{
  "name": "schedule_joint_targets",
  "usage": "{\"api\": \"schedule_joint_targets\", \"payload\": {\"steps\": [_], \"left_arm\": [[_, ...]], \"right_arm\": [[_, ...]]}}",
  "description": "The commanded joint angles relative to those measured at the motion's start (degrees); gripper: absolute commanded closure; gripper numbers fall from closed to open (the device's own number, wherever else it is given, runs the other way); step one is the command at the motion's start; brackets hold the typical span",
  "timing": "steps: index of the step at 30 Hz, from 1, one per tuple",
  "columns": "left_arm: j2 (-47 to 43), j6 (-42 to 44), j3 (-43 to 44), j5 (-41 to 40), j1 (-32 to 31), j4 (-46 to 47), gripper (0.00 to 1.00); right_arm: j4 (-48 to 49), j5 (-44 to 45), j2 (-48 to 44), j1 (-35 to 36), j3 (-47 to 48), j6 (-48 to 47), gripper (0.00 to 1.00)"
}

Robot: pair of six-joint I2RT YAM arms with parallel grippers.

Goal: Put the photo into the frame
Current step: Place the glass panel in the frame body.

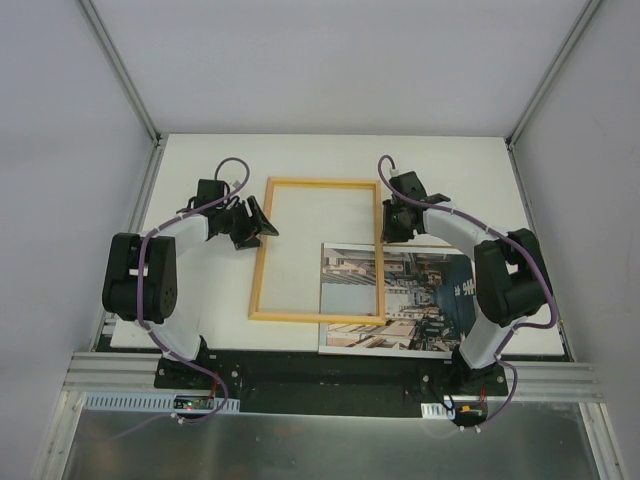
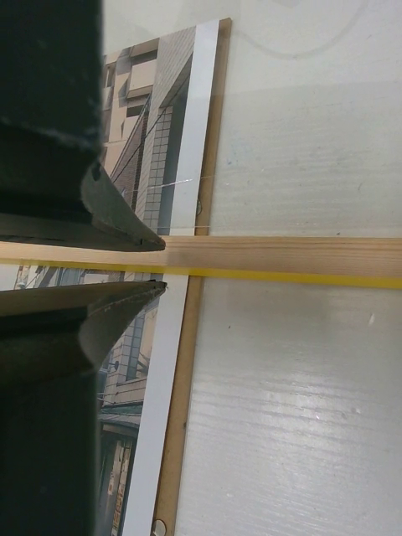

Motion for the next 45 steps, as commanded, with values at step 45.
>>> {"api": "schedule_joint_targets", "payload": {"steps": [45], "left_arm": [[1.6, 7.3, 7.0, -21.1, -11.0, -11.1, 0.31]], "right_arm": [[-1.7, 2.5, -1.9, 0.9, 1.6, -1.1, 0.76]]}}
